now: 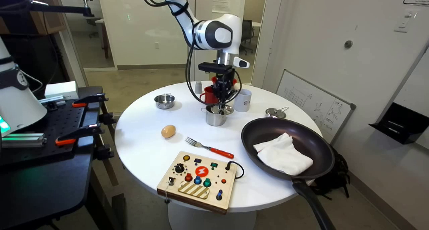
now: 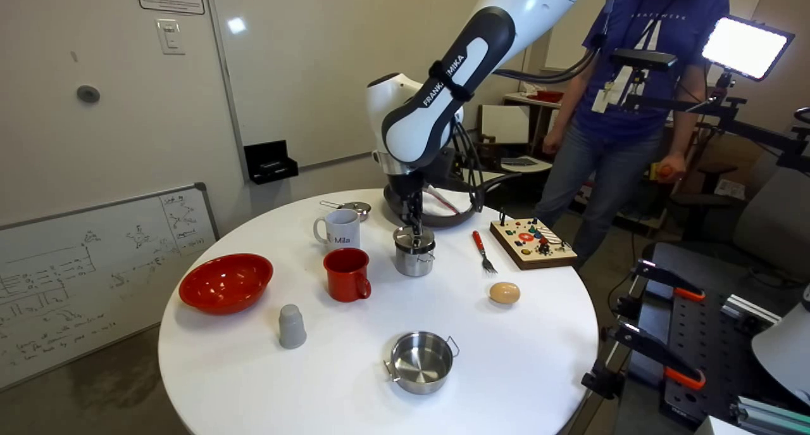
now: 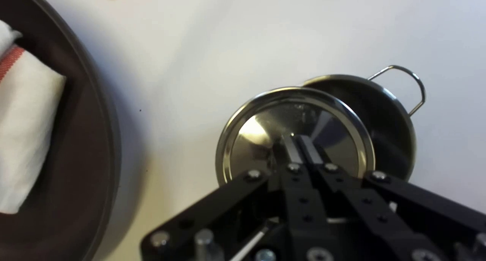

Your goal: Put the silver lid on the silver pot in the middle

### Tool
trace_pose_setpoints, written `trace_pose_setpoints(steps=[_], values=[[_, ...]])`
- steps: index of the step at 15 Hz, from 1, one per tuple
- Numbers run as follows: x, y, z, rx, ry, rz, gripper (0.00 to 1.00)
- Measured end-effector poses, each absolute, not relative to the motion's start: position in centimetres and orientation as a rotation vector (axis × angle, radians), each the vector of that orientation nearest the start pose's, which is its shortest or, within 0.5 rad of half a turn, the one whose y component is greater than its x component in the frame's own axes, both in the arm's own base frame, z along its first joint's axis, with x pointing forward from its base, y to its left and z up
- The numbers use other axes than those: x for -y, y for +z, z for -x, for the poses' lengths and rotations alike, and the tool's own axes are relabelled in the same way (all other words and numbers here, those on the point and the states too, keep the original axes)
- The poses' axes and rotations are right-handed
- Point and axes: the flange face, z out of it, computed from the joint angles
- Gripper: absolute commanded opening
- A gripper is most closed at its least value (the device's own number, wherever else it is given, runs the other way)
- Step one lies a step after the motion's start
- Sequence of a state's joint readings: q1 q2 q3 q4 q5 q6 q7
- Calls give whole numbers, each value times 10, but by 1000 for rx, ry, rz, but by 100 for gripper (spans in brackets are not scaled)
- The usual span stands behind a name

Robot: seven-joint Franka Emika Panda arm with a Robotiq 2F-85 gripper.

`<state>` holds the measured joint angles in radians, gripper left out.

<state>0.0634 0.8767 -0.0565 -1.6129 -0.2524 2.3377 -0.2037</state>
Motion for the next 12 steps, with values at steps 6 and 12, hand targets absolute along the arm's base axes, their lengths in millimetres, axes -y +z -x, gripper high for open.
trace_pose_setpoints(steps=[6, 12], values=[[-7, 98, -667, 728, 292, 3258, 5], [-22, 97, -665, 781, 296, 3259, 5]])
